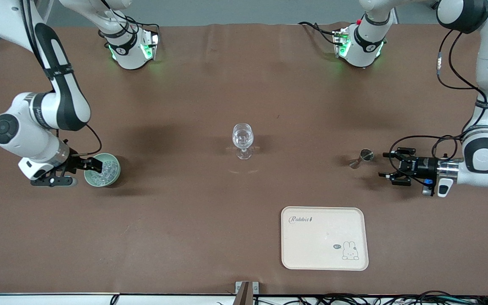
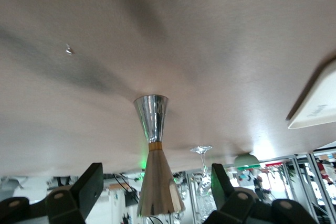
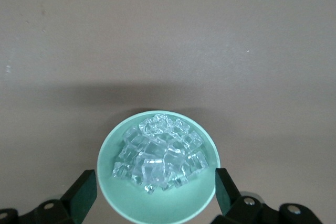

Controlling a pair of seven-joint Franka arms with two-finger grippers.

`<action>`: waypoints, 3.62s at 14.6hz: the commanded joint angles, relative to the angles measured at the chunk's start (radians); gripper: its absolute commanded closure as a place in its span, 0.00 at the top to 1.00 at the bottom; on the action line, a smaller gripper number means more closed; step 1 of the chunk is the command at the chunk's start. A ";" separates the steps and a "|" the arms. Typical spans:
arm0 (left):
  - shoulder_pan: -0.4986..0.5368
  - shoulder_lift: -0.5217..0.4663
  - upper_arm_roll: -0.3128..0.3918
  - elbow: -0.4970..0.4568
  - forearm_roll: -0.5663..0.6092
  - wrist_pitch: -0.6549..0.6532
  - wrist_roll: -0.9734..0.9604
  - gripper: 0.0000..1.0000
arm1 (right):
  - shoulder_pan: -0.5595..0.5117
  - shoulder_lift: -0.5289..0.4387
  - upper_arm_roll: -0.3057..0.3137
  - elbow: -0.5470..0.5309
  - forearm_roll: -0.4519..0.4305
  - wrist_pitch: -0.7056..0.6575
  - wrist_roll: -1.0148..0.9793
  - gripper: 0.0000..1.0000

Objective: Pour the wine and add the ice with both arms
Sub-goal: 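Lift the jigger with the left gripper while the right gripper grasps an ice cube, then carry the jigger over the wine glass with the left gripper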

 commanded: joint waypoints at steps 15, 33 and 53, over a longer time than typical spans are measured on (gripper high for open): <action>-0.041 0.052 -0.012 -0.061 -0.099 0.000 -0.055 0.62 | -0.002 0.053 0.003 -0.092 -0.014 0.157 -0.027 0.50; -0.031 0.046 -0.096 -0.036 -0.228 -0.011 -0.113 0.01 | -0.001 0.065 0.002 -0.092 -0.014 0.165 -0.027 0.42; -0.491 -0.370 -0.277 -0.188 -0.100 0.564 -0.794 0.00 | 0.001 0.070 0.005 -0.026 -0.011 0.079 -0.014 0.10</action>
